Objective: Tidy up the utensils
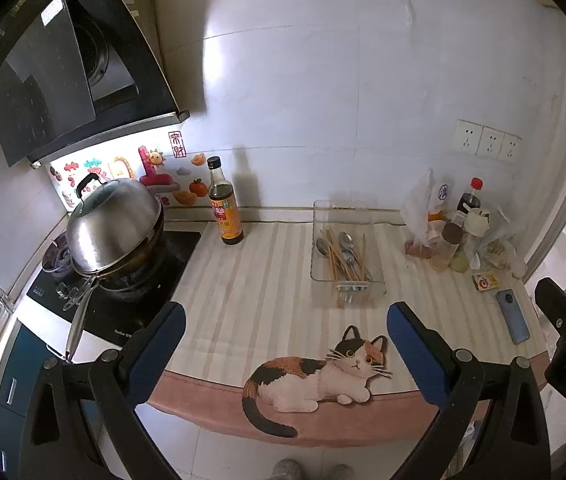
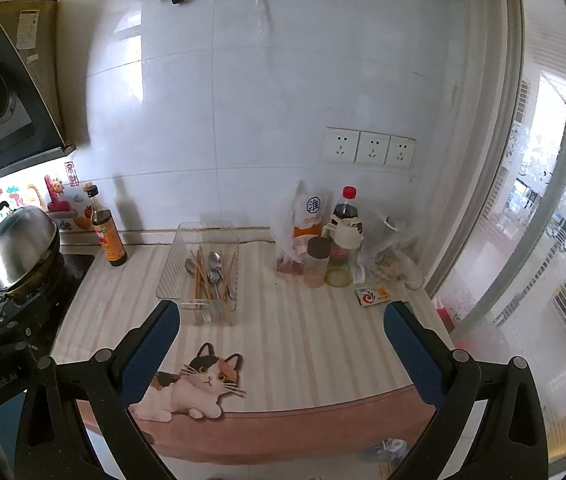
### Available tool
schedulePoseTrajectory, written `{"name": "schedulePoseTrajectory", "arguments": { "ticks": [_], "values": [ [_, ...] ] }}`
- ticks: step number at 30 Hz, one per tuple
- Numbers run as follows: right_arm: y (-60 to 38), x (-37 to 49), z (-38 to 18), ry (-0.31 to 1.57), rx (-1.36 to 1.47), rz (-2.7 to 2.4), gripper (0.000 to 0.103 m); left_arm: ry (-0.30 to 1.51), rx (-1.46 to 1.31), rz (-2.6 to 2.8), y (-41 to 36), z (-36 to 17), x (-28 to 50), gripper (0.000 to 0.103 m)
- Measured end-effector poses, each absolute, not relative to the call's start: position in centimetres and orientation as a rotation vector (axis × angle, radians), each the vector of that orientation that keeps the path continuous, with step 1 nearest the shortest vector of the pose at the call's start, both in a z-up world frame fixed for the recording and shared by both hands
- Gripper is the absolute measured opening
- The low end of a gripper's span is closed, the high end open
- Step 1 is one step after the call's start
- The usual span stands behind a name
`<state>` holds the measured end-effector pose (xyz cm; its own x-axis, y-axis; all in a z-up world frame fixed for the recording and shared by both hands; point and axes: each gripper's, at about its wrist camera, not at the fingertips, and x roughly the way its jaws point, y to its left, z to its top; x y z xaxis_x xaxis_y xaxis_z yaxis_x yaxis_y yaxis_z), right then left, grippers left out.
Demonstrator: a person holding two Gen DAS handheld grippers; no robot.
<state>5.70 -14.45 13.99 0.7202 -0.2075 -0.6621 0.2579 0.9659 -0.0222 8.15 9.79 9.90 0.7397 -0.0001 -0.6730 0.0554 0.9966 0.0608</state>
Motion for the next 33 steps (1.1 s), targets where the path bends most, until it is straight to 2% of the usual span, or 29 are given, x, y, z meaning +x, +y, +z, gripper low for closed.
{"name": "schedulePoseTrajectory", "arguments": {
  "ticks": [33],
  "values": [
    [-14.8, 7.3, 12.5, 0.76, 0.042, -0.234, 0.103, 0.769, 0.066, -0.047, 9.2, 8.5, 9.8, 0.103]
  ]
}}
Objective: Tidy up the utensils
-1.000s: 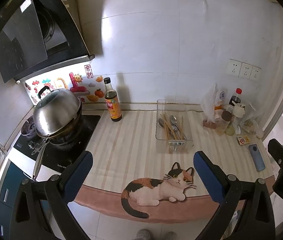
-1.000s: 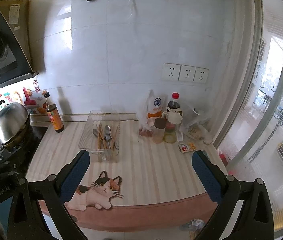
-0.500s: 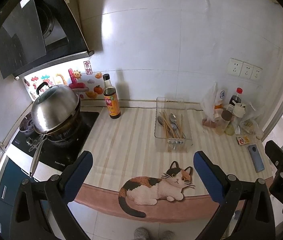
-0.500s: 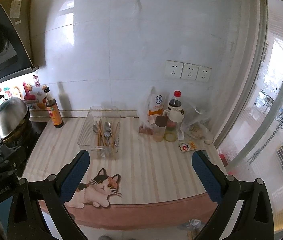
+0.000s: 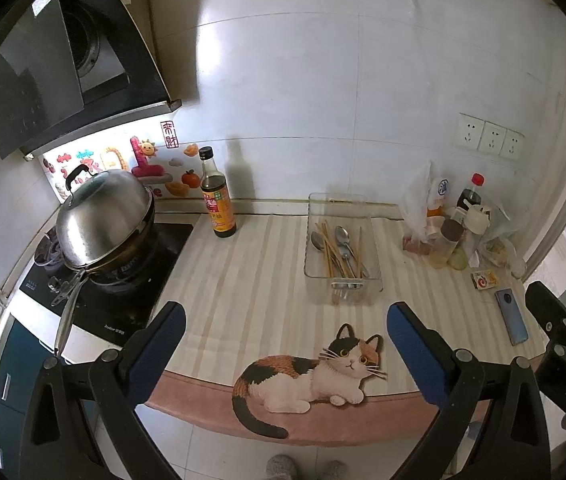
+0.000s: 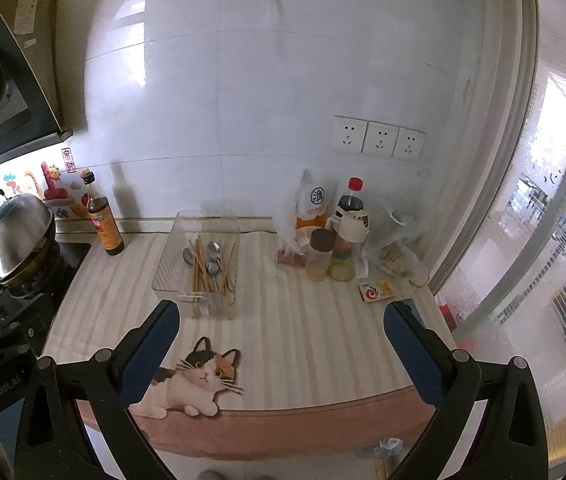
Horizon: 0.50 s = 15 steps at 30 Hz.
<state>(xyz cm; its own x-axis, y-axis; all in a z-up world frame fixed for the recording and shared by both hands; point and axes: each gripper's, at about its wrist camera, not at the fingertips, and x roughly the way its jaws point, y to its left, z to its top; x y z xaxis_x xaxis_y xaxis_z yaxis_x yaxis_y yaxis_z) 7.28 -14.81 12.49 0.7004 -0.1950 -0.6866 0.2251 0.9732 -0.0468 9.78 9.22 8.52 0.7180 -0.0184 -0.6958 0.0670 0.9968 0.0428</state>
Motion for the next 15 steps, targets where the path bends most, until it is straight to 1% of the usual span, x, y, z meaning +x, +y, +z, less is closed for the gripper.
{"name": "schedulePoseTrajectory", "arguments": {
  "ticks": [15],
  "values": [
    [-14.9, 8.0, 12.2, 0.766, 0.042, -0.238, 0.103, 0.779, 0.061, -0.052, 9.0, 8.4, 11.0, 0.103]
  ]
}}
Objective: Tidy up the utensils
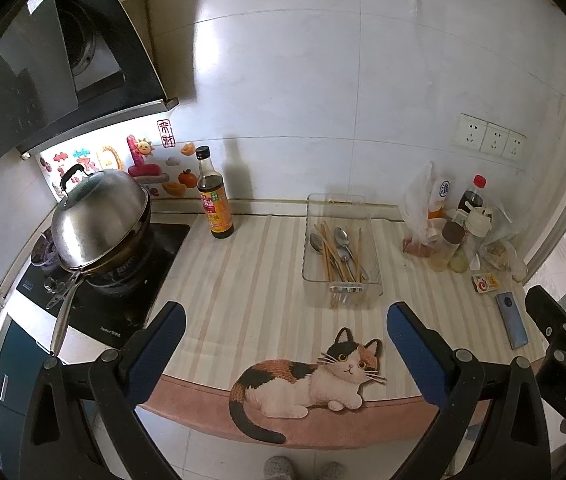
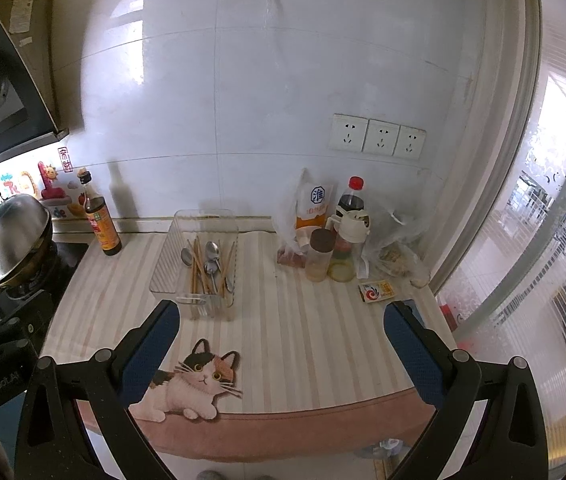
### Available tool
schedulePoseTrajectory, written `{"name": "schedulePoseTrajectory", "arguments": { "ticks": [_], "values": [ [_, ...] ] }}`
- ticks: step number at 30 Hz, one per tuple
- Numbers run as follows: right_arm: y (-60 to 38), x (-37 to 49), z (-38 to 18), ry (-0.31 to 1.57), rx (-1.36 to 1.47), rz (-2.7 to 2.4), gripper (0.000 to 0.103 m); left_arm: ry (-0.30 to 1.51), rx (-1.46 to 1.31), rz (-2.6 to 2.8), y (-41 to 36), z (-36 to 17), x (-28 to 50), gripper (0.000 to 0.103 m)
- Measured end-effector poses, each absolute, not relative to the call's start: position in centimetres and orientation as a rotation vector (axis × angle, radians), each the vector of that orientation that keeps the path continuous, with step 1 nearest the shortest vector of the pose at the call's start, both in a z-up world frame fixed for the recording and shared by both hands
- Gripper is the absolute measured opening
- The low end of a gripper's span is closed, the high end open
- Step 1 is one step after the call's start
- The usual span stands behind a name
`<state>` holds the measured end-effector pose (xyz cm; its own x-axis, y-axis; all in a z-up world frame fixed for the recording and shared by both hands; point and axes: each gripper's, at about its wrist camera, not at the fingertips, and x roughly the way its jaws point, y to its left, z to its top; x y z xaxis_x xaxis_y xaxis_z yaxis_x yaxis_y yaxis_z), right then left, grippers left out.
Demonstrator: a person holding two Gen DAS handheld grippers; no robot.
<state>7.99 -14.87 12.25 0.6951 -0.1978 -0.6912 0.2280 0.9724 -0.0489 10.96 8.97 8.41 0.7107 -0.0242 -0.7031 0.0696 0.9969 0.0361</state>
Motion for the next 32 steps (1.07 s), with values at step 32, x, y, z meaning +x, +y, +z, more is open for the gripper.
{"name": "schedulePoseTrajectory", "arguments": {
  "ticks": [32],
  "values": [
    [-15.42, 8.74, 12.02, 0.767, 0.044, -0.241, 0.103, 0.778, 0.055, -0.06, 8.69, 8.54, 11.66, 0.103]
  ]
}}
